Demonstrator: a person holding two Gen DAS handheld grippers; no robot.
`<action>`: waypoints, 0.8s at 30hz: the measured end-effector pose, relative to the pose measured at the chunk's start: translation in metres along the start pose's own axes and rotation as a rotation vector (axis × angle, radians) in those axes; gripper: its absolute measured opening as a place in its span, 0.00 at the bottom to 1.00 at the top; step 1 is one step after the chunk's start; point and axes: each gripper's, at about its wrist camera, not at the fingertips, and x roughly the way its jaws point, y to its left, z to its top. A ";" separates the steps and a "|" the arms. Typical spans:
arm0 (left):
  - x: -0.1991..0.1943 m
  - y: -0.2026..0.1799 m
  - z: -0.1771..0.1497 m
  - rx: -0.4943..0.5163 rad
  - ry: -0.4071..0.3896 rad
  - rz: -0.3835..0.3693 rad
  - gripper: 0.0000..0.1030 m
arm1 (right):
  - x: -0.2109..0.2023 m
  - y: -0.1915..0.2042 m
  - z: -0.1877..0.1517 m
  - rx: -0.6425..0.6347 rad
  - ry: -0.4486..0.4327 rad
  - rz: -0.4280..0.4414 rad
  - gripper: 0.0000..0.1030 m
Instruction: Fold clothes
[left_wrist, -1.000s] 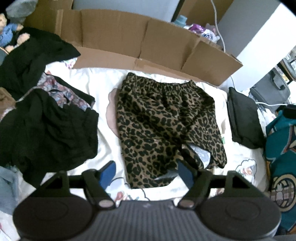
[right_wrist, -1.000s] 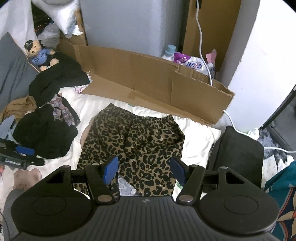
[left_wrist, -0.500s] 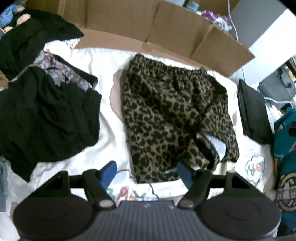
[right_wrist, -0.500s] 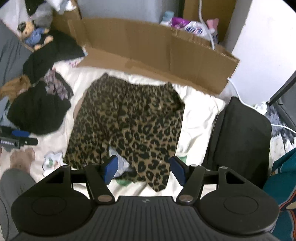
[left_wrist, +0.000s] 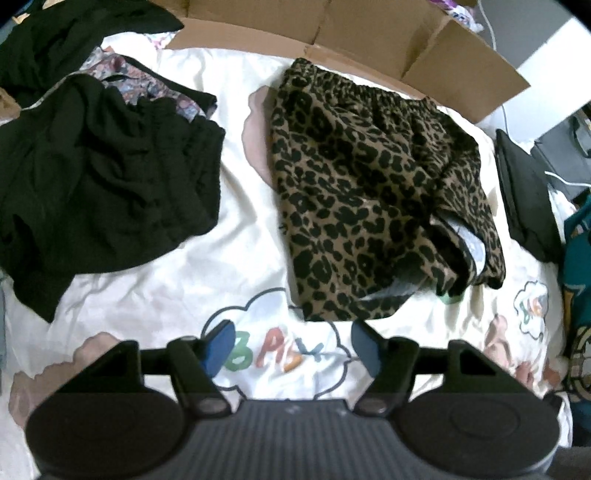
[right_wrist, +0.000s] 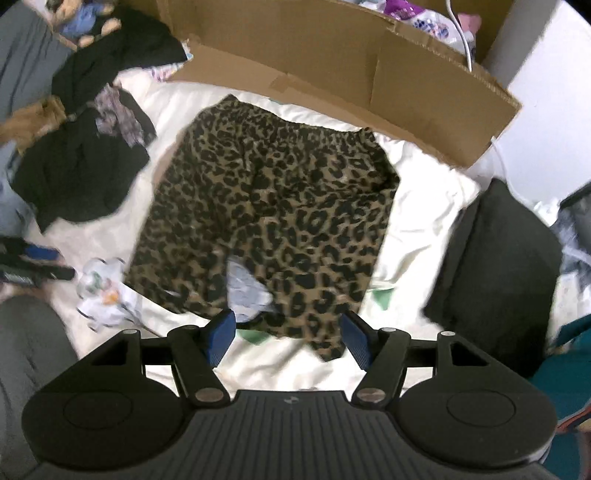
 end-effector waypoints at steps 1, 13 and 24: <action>0.000 0.000 -0.002 0.012 -0.007 0.000 0.69 | 0.001 -0.002 -0.002 0.026 -0.011 0.013 0.67; 0.029 0.003 -0.028 0.054 -0.052 -0.013 0.70 | 0.034 -0.014 -0.029 0.076 -0.086 -0.033 0.67; 0.062 0.007 -0.020 -0.013 -0.025 -0.030 0.69 | 0.082 -0.021 -0.051 0.100 -0.079 0.006 0.67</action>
